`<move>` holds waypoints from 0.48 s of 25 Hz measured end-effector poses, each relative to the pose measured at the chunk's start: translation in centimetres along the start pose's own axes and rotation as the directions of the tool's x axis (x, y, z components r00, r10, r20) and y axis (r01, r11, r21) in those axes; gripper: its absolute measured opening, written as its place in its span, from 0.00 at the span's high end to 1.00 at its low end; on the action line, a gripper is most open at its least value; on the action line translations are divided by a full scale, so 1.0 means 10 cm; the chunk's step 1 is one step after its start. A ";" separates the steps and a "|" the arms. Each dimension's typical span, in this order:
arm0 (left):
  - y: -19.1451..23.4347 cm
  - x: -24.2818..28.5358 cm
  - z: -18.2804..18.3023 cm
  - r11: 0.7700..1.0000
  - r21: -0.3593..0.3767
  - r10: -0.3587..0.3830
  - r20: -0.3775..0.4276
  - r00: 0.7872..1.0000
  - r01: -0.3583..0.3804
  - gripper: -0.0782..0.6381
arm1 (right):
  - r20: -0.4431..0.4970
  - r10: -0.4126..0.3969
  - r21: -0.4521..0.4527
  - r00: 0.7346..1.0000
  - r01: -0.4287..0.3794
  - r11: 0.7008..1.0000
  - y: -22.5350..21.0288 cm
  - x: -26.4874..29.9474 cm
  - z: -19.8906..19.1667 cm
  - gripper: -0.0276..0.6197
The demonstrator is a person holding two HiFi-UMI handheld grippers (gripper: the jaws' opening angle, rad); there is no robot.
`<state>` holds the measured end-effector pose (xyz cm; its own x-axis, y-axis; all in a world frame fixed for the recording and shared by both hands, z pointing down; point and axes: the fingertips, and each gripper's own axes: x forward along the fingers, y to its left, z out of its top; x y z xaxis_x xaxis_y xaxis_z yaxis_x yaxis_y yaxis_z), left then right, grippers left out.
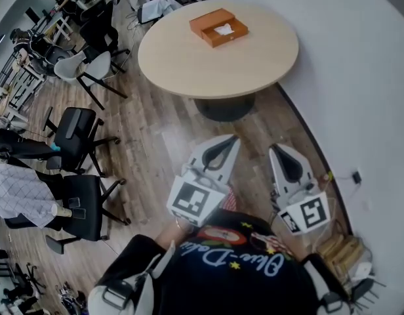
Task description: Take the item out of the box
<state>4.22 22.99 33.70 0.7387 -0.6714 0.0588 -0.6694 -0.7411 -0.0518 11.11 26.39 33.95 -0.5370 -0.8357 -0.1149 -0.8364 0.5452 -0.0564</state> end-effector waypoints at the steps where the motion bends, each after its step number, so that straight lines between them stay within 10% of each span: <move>1: 0.04 0.05 -0.01 1.000 -0.003 -0.003 0.000 1.000 0.003 0.91 | 0.001 0.003 -0.005 1.000 -0.003 1.000 -0.03 0.04 -0.01 0.96; 12: 0.64 0.51 0.01 0.999 -0.020 0.026 0.041 0.999 -0.026 0.91 | -0.022 0.054 -0.011 0.998 -0.054 0.998 -0.34 0.71 -0.05 0.96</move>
<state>3.70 14.87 33.52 0.7235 -0.6902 0.0162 -0.6895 -0.7235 -0.0333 10.11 18.61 33.85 -0.5836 -0.8063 -0.0960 -0.8072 0.5889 -0.0395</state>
